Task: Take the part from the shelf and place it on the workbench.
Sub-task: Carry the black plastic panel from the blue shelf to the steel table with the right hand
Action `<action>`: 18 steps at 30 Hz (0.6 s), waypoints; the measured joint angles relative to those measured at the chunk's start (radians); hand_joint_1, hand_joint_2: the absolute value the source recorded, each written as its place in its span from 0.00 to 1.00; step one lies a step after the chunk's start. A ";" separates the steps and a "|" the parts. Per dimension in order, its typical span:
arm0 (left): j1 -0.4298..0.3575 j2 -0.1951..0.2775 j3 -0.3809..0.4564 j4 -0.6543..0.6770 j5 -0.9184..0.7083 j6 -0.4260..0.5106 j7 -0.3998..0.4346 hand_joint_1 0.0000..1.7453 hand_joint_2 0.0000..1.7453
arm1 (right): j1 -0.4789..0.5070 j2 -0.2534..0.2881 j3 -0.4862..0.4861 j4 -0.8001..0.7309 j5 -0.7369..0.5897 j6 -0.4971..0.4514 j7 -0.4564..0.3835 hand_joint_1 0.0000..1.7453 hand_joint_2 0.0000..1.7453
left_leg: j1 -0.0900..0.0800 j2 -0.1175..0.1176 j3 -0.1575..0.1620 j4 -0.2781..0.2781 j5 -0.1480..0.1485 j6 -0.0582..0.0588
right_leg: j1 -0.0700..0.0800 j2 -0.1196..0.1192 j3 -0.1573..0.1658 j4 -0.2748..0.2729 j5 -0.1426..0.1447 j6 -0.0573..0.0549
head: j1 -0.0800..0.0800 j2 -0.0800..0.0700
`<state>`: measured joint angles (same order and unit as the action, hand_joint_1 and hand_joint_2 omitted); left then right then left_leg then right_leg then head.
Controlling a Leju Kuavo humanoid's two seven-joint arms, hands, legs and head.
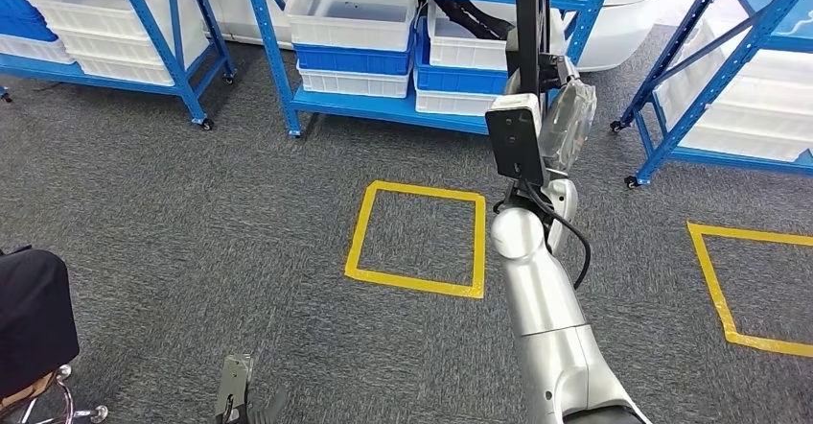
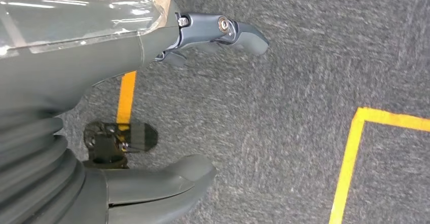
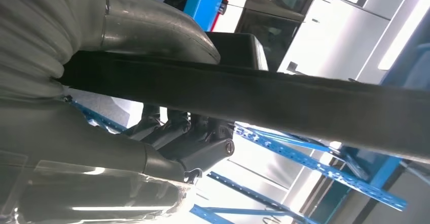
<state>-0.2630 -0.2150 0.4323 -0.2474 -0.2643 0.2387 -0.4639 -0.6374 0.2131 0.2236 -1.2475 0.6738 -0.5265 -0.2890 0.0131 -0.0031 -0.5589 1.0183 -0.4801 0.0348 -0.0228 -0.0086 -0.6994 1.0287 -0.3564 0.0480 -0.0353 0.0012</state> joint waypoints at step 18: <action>0.003 -0.011 0.005 -0.001 -0.011 0.003 -0.004 0.00 1.00 | 0.030 -0.031 -0.012 0.011 0.009 -0.016 -0.002 1.00 1.00 | -0.011 0.005 -0.121 -0.027 0.121 0.004 | 0.025 0.007 0.162 -0.041 -0.126 -0.045 | 0.010 0.000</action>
<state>-0.2595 -0.2263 0.4376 -0.2487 -0.2754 0.2414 -0.4678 -0.6079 0.1825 0.2115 -1.2361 0.6831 -0.5421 -0.2907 0.0026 0.0021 -0.6795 0.9912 -0.3589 0.0385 0.0019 -0.0015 -0.5375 0.9875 -0.4825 0.0028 -0.0252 0.0011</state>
